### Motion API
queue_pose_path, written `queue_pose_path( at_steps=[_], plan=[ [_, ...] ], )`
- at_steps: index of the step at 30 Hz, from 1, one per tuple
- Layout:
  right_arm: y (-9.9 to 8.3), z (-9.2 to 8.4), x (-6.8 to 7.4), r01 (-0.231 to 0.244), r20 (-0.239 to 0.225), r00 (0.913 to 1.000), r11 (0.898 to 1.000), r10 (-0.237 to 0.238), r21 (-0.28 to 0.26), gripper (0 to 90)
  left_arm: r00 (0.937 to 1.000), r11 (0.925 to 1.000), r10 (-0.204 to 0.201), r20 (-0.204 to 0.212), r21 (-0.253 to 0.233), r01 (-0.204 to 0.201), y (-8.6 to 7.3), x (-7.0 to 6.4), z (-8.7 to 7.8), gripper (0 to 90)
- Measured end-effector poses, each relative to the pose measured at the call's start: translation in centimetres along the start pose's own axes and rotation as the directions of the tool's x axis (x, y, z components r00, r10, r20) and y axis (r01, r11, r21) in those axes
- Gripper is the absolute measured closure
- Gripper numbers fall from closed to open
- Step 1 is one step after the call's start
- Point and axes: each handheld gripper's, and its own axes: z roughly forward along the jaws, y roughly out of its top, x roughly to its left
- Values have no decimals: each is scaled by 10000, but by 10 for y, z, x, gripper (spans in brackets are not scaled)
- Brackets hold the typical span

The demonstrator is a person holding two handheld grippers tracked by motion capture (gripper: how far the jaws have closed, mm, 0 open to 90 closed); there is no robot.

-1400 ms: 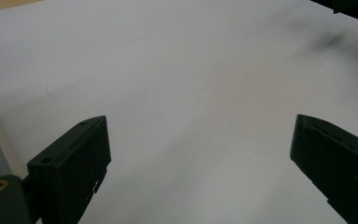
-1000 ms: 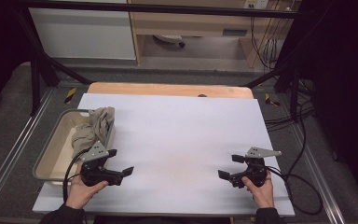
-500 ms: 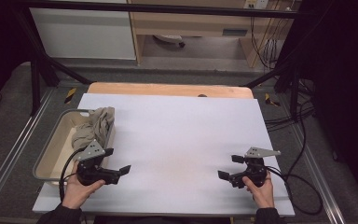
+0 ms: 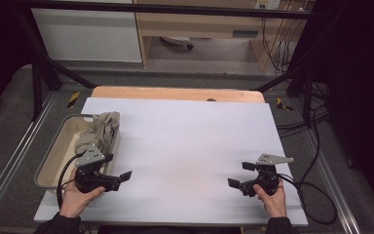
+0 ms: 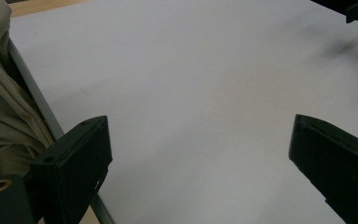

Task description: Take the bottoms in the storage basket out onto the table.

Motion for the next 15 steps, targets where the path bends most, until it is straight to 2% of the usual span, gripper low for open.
queue_pose_path(
  at_steps=[8, 15],
  plan=[
    [0, 1, 0, 58, 26, 10000, 10000, -58, 67, 6, 9998, 10000, -18, -192, -54, 17, 2, 4, -7, 49],
    [-1, 1, 0, 36, 26, 10000, 9999, -36, 119, 6, 9990, 9998, -193, -414, -63, 191, 3, 10, -14, 46]
  ],
)
